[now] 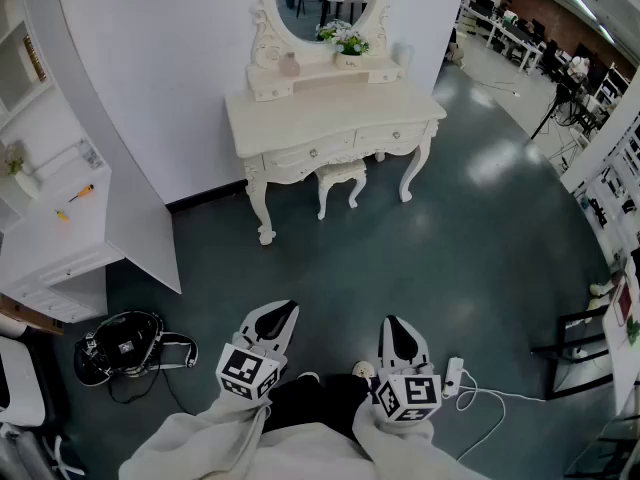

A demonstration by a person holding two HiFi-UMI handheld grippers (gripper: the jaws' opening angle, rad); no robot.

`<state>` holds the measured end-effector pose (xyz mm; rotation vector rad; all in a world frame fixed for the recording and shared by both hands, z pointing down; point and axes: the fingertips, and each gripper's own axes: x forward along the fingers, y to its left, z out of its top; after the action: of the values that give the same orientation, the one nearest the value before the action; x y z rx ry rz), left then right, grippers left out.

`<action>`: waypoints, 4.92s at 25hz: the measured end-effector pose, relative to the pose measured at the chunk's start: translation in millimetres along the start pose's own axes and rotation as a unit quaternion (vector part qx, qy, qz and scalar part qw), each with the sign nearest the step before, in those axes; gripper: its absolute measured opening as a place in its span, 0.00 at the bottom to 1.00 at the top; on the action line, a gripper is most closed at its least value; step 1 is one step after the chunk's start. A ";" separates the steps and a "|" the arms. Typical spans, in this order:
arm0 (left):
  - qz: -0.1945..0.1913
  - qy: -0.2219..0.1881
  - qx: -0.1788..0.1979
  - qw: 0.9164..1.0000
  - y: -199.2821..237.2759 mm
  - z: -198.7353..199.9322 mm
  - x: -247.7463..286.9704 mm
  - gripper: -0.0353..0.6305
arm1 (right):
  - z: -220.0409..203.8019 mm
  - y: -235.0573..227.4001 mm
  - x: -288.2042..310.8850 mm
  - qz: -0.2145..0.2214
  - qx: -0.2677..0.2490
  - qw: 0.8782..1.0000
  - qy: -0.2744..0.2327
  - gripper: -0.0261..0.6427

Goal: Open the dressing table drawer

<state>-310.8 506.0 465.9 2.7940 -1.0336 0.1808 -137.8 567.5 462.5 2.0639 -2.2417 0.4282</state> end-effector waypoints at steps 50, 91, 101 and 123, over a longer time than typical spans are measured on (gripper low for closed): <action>-0.037 -0.009 -0.018 0.999 25.8 27.0 150.6 0.10 | 34.7 -88.3 118.1 -0.002 0.034 0.999 -0.004 0.10; 0.017 0.002 -0.038 0.999 28.5 19.3 256.7 0.10 | 33.4 -171.9 200.9 0.058 0.045 0.997 0.034 0.10; 0.011 0.005 -0.042 0.999 49.0 23.3 293.0 0.10 | 39.9 -183.6 240.6 0.056 0.048 0.996 0.040 0.10; 0.004 -0.002 -0.028 1.000 152.4 80.2 415.9 0.10 | 107.7 -222.4 386.6 0.042 0.051 0.997 0.027 0.10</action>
<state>-92.0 112.7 472.6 2.7420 -1.0347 0.1459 58.0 153.2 484.9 1.9818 -2.3281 0.6087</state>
